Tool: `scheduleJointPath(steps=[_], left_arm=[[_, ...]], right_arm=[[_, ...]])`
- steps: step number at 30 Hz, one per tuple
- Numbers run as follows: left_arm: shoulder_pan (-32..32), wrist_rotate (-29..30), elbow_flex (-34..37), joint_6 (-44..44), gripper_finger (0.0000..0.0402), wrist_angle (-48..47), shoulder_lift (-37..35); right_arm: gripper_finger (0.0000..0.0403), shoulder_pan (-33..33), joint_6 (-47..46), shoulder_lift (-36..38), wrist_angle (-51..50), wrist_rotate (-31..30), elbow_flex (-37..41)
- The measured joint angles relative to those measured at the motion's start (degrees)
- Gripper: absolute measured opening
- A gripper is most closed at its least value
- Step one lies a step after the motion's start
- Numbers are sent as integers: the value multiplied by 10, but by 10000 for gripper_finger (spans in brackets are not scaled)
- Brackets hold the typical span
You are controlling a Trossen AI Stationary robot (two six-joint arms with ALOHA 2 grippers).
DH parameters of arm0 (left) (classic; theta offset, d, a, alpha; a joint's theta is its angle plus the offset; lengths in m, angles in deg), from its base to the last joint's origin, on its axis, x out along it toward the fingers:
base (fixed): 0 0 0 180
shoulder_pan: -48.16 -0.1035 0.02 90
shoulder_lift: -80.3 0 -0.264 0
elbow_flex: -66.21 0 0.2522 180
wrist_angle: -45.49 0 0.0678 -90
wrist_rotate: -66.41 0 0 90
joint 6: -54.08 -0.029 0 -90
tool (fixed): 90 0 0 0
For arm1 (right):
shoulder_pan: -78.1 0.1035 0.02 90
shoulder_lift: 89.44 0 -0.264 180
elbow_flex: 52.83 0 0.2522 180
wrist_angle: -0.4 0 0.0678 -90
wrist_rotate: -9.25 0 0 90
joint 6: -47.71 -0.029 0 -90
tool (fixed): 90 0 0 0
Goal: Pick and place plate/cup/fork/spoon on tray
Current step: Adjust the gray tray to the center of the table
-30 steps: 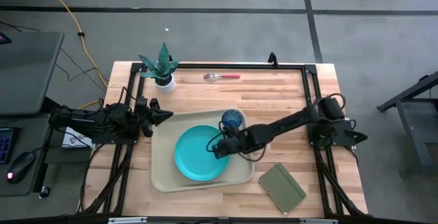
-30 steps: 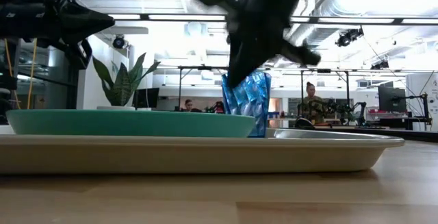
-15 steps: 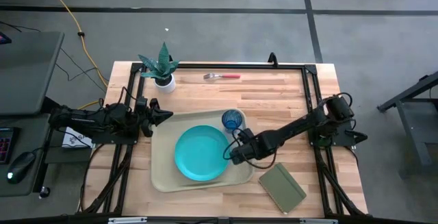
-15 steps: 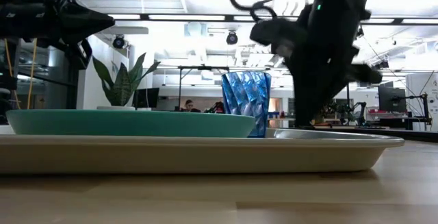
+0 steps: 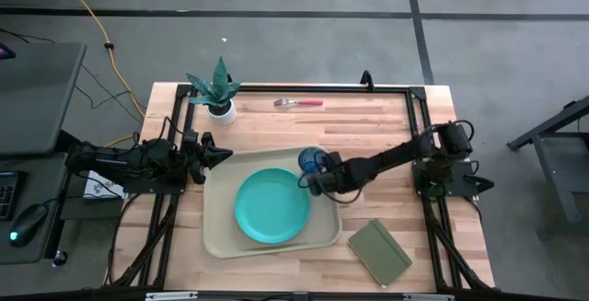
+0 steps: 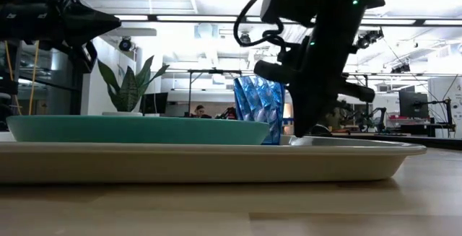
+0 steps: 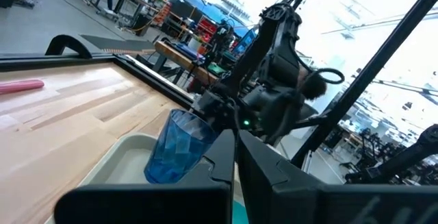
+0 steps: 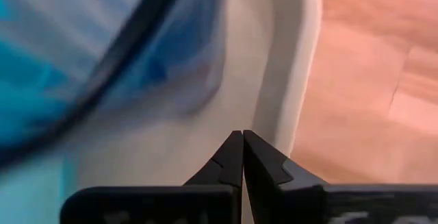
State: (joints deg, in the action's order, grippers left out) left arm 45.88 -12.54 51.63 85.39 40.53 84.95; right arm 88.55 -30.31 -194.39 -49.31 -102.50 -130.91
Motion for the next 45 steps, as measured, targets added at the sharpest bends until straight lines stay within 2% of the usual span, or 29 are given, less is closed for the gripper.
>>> scheduleJointPath(steps=[7, 17, 25, 45], left_arm=[[0, 0, 0, 0, 1, 0, 0], [0, 0, 0, 0, 1, 0, 0], [0, 0, 0, 0, 1, 0, 0], [0, 0, 0, 0, 1, 0, 0]], right_arm=[[0, -27, 0, 0, -9, -3, 0], [0, -29, -19, 0, -40, 2, 0], [0, -25, -69, 0, -129, 4, 0], [0, -13, -70, 5, -322, -22, 1]])
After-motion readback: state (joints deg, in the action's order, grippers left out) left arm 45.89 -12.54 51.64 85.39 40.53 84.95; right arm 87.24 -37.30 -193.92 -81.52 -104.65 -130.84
